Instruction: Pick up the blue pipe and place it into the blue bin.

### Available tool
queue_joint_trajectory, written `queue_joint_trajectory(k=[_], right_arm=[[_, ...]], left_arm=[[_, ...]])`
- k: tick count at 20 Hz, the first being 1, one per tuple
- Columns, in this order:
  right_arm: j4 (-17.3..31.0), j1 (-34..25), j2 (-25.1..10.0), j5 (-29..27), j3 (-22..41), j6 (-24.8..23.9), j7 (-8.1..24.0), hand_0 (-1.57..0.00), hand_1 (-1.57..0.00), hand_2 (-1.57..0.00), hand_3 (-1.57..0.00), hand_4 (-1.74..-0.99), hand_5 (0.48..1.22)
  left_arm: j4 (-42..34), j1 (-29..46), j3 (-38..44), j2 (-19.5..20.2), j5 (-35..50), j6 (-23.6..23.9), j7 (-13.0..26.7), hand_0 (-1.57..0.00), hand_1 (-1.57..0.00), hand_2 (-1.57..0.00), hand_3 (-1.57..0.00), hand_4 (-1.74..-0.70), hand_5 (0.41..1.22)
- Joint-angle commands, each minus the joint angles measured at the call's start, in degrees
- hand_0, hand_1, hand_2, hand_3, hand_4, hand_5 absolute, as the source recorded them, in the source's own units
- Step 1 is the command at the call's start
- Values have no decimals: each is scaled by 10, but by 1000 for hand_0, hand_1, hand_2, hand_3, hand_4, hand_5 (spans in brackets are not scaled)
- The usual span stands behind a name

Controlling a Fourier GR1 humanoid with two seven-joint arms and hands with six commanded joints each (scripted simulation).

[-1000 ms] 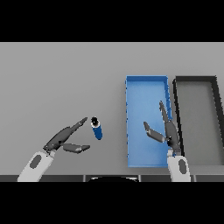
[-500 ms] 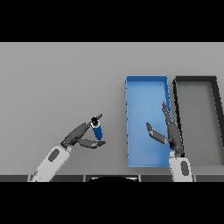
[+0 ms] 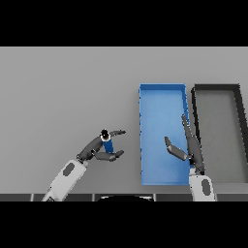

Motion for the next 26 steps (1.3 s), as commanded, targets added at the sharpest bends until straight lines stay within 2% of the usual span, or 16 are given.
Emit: queue_joint_trajectory(k=[1, 2, 3, 4, 6, 9, 11, 16, 18, 24, 26], right_arm=[[2, -6, 1, 1, 1, -1, 4, 1, 1, 1, 1, -1220, 656], [-1, -7, 3, 2, 2, -2, 6, 1, 1, 1, 1, -1220, 656], [-1, -7, 3, 1, 1, -2, 10, 1, 1, 1, 1, -1219, 657], [-5, -3, -3, -8, -4, 4, 1, 1, 1, 1, 1, -1224, 658], [-2, -14, -2, -13, -5, 6, 17, 1, 1, 1, 1, -1233, 660], [11, -26, 6, -7, 2, 5, 21, 1, 1, 1, 1, -1222, 646], [9, -20, 10, -6, 4, 3, 16, 1, 1, 1, 1, -1220, 635], [0, -21, 9, -7, 3, 2, 25, 1, 1, 1, 1, -1226, 636], [7, -20, 2, 0, 2, 3, 24, 1, 1, 1, 1, -1213, 639], [8, -19, -1, 8, -1, -4, 21, 1, 1, 1, 1, -1161, 644], [11, -14, -2, 4, -2, -2, 7, 1, 1, 1, 1, -1155, 642]], left_arm=[[2, -1, 5, -8, 13, -5, -2, -125, -319, -485, -535, -1281, 735], [-7, 7, 7, -9, 22, -6, -12, -359, -547, -689, -742, -1369, 832], [-7, 11, 4, -12, 18, 0, -4, -602, -752, -865, -908, -1439, 910], [-9, 10, 5, -11, 22, -3, 5, -796, -915, -1006, -1030, -1497, 972], [-16, 14, -7, -16, 15, 4, -2, -1075, -1151, -1210, -1194, -1580, 1062], [-26, 10, -17, -19, -6, 19, -7, -1317, -1356, -1386, -1378, -1513, 1139], [-34, 19, -15, -28, -10, 26, -29, -1408, -1434, -1453, -1448, -1492, 1169], [-86, -1, -4, -38, -7, 29, -33, -1518, -1526, -1532, -1531, -1469, 1204], [-108, -13, -2, -43, -1, 26, -8, -1537, -1542, -1546, -1545, -1467, 1210], [-158, -37, -7, -49, 2, 0, 32, -1562, -1563, -1564, -1564, -1467, 1218], [-159, -42, -2, -47, -1, -4, 43, -1565, -1566, -1567, -1567, -1467, 1219]])
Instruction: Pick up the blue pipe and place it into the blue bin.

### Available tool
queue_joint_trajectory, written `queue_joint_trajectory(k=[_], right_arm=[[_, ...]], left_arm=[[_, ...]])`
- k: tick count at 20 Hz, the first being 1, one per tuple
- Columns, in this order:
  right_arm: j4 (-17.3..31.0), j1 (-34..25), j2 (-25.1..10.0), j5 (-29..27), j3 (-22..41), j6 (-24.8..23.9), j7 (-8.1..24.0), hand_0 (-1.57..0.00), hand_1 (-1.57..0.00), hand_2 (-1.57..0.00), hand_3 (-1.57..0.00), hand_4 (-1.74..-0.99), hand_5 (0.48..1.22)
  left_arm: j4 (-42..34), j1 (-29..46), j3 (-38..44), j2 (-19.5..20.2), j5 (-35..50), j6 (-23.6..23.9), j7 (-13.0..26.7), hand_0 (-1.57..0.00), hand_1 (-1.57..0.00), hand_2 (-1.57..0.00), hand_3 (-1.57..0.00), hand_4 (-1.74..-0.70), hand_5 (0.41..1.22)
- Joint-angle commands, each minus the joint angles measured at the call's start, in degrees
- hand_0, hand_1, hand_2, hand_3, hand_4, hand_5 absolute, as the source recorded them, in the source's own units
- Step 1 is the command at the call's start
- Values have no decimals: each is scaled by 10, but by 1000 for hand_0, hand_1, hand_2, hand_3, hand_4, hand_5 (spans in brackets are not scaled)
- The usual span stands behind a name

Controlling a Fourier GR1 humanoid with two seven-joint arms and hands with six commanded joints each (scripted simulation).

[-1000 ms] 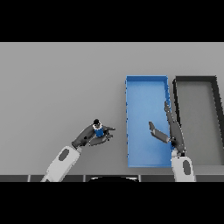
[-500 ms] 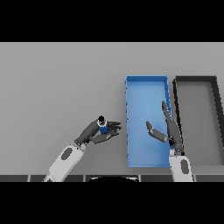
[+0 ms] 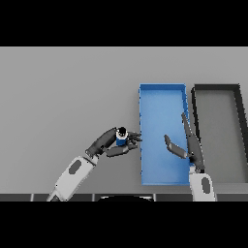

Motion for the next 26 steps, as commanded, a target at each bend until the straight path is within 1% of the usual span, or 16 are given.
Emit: queue_joint_trajectory(k=[1, 3, 5, 7, 9, 10, 11, 12, 14, 15, 17, 19, 21, 22, 24, 26], right_arm=[[0, -6, -1, 1, -2, -3, 4, 1, 1, 1, 1, -1151, 643], [-25, 31, 23, 23, 11, -31, -5, 1, 1, 1, 1, -1141, 643], [-63, 94, 63, 58, 30, -77, -12, 1, 1, 1, 1, -1138, 643], [-101, 169, 111, 101, 56, -129, -14, 1, 1, 1, 1, -1188, 643], [-123, 206, 135, 125, 71, -155, -19, 1, 1, -2, 1, -1184, 642], [-140, 216, 135, 126, 73, -156, -26, 1, 1, -20, 1, -1187, 642], [-154, 216, 135, 87, 74, -133, -52, 1, -2, -41, 1, -1195, 648], [-168, 215, 133, 43, 77, -101, -59, 1, -12, -67, 0, -1198, 641], [-212, 211, 109, -13, 87, -39, -30, 1, -25, -106, -1, -1209, 609], [-238, 192, 89, -39, 85, -12, 0, 1, -29, -120, -1, -1215, 607], [-247, 154, 62, -73, 84, 29, 83, 1, -18, -117, 0, -1228, 588], [-248, 104, 44, -92, 90, 61, 141, 1, -11, -106, 0, -1247, 568], [-255, 56, 35, -87, 104, 75, 189, 1, -7, -99, 0, -1261, 560], [-258, 33, 22, -87, 102, 82, 209, 1, -5, -90, 1, -1270, 558], [-260, -19, 18, -89, 121, 96, 245, 1, -3, -66, 1, -1291, 558], [-254, -62, 18, -89, 133, 106, 263, 1, -2, -44, 1, -1298, 559]], left_arm=[[-2, 0, 2, 0, 4, -6, 6, -1566, -1567, -1568, -1568, -1467, 1220], [4, 6, -3, -7, -8, -5, 4, -1568, -1569, -1569, -1569, -1466, 1220], [7, 6, 2, -12, -9, -5, 0, -1569, -1569, -1570, -1570, -1466, 1220], [3, 8, 4, -9, -9, -10, 0, -1570, -1570, -1570, -1570, -1466, 1220], [0, 8, 6, -9, -12, -14, -1, -1570, -1570, -1570, -1570, -1467, 1220], [0, 12, 3, -15, -14, -16, -2, -1570, -1570, -1571, -1571, -1467, 1220], [0, 9, 6, -13, -17, -18, 0, -1571, -1571, -1571, -1571, -1467, 1221], [-1, 14, 3, -16, -21, -17, 1, -1571, -1571, -1571, -1571, -1467, 1221], [-9, 12, 3, -21, -22, -20, 7, -1571, -1571, -1571, -1571, -1467, 1221], [-7, 9, 8, -23, -20, -22, 13, -1571, -1571, -1571, -1571, -1467, 1221], [-8, 8, 16, -22, -16, -27, 14, -1571, -1571, -1571, -1571, -1467, 1221], [-3, 8, 14, -27, -22, -32, 16, -1571, -1571, -1571, -1571, -1467, 1221], [-3, 11, 12, -28, -33, -32, 14, -1571, -1571, -1571, -1571, -1467, 1221], [-8, 15, 15, -24, -32, -35, 12, -1571, -1571, -1571, -1571, -1467, 1221], [-7, 17, 14, -27, -36, -38, 15, -1571, -1571, -1571, -1571, -1467, 1221], [1, 13, 18, -29, -40, -41, 9, -1571, -1571, -1571, -1571, -1467, 1221]])
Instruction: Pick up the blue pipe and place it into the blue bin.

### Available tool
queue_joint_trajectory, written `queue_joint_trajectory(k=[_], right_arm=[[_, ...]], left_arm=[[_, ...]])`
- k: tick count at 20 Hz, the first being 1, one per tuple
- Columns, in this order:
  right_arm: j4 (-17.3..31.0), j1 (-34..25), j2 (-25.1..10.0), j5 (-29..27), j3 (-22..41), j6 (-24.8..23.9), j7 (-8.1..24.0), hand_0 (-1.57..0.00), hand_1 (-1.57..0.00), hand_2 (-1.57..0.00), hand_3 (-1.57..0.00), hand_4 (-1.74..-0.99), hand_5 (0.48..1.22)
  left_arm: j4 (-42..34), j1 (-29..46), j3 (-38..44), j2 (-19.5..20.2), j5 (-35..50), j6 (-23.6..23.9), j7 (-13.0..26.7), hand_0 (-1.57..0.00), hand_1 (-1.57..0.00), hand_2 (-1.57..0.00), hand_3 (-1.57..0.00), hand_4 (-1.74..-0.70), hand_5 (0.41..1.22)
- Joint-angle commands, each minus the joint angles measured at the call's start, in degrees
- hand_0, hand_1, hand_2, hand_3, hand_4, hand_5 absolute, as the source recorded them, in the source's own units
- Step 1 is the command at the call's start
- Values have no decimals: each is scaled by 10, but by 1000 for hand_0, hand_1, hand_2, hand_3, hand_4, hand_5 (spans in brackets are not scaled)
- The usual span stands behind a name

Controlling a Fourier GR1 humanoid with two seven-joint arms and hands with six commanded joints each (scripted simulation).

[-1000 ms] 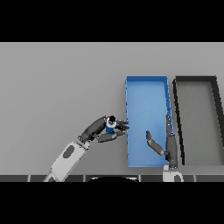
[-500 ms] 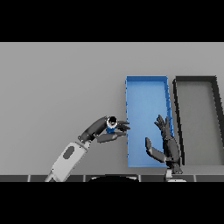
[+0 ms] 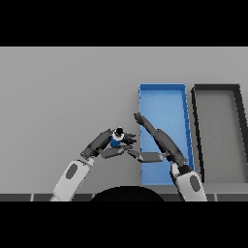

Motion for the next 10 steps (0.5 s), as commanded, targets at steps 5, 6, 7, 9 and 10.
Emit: queue_joint_trajectory(k=[5, 6, 7, 9, 10], right_arm=[[11, -95, 17, -26, 28, 28, 37, 1, 0, -46, 1, -1268, 555], [14, -112, 16, -31, 27, 32, 43, 1, 0, -48, 1, -1253, 554], [18, -131, 17, -35, 26, 32, 52, 1, -2, -52, 1, -1242, 551], [24, -162, 22, -31, 37, 37, 68, -7, -16, -66, 1, -1223, 540], [34, -176, 22, -34, 34, 39, 78, -11, -20, -71, 1, -1209, 534]], left_arm=[[10, -9, 9, -8, -2, -12, -4, -1571, -1571, -1571, -1571, -1464, 1221], [13, -7, 12, -9, 0, -16, -3, -1571, -1571, -1571, -1571, -1464, 1221], [11, -4, 15, -9, 7, -24, -7, -1571, -1571, -1571, -1571, -1465, 1221], [12, -3, 16, -15, 13, -32, 7, -1571, -1571, -1571, -1571, -1469, 1221], [8, 3, 13, -17, 5, -29, 3, -1571, -1571, -1571, -1571, -1470, 1221]])
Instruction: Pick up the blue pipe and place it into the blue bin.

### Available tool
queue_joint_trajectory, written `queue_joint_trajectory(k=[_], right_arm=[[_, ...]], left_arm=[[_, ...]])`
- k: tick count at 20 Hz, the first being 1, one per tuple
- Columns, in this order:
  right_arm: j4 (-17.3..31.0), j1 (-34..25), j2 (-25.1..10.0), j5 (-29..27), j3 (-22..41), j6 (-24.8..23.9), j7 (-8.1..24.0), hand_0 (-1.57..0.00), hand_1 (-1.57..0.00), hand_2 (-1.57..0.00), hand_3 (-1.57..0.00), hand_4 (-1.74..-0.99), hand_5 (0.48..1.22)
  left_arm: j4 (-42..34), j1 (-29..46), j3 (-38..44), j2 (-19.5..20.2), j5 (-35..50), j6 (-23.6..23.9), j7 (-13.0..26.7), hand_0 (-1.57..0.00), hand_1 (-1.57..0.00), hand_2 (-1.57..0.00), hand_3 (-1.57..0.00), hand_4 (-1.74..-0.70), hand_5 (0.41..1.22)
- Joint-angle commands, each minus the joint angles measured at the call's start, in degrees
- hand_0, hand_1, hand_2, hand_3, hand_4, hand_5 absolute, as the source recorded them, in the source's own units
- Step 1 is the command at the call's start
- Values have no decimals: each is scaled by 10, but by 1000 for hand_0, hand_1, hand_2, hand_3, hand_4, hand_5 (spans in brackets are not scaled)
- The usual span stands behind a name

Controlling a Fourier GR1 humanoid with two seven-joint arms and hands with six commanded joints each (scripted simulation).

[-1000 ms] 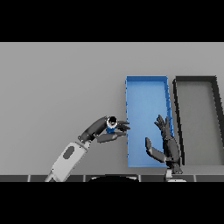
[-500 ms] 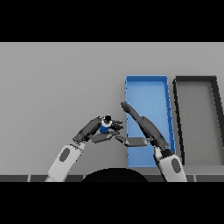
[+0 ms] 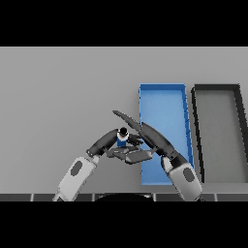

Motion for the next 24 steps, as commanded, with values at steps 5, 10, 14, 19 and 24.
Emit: queue_joint_trajectory(k=[5, 10, 14, 19, 24], right_arm=[[59, -68, 16, -11, -5, 15, 29, -69, -108, -166, -44, -1204, 497], [94, -97, 29, -13, -4, 28, 13, -876, -877, -910, -762, -1467, 518], [104, -91, 58, -24, 8, 12, 14, -1286, -1287, -1300, -1102, -1606, 765], [99, -82, 37, -17, 29, 1, -46, -1478, -1478, -1482, -1400, -1692, 1071], [102, -82, 44, -14, 35, -25, -41, -1540, -1540, -1542, -1515, -1725, 1172]], left_arm=[[-3, -5, 12, 2, -13, -4, 19, -1571, -1571, -1571, -1571, -1465, 1221], [-6, -3, 14, -3, -25, -4, 54, -1571, -1571, -1571, -1571, -1622, 1221], [-2, 5, 24, -13, -2, -21, 20, -1571, -1571, -1571, -1532, -1690, 1221], [-11, 6, 36, -23, -7, -35, 45, -1571, -1571, -1571, -1437, -1722, 1221], [-12, 9, 35, -31, -27, -24, 41, -1571, -1571, -1571, -1422, -1731, 1221]])
